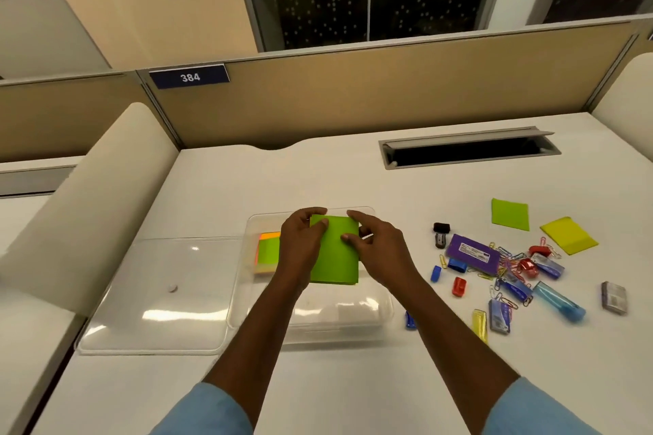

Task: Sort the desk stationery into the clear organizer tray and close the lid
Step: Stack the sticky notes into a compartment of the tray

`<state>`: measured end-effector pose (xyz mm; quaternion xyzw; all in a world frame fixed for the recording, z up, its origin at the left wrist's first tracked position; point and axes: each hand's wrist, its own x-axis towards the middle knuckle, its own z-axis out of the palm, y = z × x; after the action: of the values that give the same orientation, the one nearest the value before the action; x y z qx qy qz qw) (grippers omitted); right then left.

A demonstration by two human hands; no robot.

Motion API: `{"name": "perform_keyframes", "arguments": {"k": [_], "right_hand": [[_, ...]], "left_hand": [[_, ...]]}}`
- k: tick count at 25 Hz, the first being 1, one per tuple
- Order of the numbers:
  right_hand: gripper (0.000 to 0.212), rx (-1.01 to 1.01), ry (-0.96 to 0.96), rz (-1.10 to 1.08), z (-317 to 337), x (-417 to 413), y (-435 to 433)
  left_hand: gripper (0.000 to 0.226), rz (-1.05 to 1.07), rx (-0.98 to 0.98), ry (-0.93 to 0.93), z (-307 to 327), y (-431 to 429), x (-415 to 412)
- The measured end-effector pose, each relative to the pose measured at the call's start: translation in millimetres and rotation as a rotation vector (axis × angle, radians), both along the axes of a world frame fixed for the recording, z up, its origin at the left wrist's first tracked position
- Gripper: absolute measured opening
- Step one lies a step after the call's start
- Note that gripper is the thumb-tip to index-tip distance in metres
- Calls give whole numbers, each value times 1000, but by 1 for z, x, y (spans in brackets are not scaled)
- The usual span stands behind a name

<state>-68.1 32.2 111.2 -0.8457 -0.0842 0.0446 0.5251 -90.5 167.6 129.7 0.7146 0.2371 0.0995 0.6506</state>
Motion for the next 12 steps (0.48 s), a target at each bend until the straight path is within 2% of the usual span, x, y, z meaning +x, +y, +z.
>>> {"name": "perform_keyframes", "arguments": {"k": [2,8,12], "right_hand": [[37,-2,34,34,0,-1,25],[28,-77,24,53,-2,13,92],[31,-88,47,41,-9,30,135]], "left_hand": [[25,-9,-2,-7,-4,27,-4],[18,-77,71,-42,-12,102,0],[15,-110,293,-11,-27,147,15]]}}
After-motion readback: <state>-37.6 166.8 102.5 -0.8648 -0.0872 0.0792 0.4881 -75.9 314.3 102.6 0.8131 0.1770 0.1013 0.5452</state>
